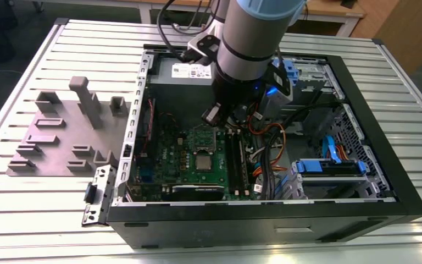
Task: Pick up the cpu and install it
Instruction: 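Close the cpu cover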
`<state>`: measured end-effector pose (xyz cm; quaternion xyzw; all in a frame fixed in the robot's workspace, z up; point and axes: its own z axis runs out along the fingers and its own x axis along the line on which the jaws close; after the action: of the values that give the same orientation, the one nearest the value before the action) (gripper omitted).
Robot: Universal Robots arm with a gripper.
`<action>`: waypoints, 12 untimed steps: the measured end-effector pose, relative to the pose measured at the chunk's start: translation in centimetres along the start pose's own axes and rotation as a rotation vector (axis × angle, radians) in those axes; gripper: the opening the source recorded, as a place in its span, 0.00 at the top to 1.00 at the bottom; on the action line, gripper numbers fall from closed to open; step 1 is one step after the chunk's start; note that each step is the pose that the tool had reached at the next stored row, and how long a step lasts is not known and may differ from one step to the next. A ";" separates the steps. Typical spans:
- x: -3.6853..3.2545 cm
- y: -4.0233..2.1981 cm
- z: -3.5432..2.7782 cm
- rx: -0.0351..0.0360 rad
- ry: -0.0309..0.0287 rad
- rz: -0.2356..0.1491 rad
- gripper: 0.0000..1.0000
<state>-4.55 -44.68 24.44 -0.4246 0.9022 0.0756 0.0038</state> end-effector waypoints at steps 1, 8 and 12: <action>0.07 -0.05 -0.01 -0.0001 0.0005 -0.003 0.89; 0.20 -0.15 -0.03 -0.0006 0.0013 -0.009 0.89; 0.29 -0.22 -0.05 -0.0006 0.0014 -0.009 0.89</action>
<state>-4.57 -45.05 24.44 -0.4287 0.9003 0.0755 0.0034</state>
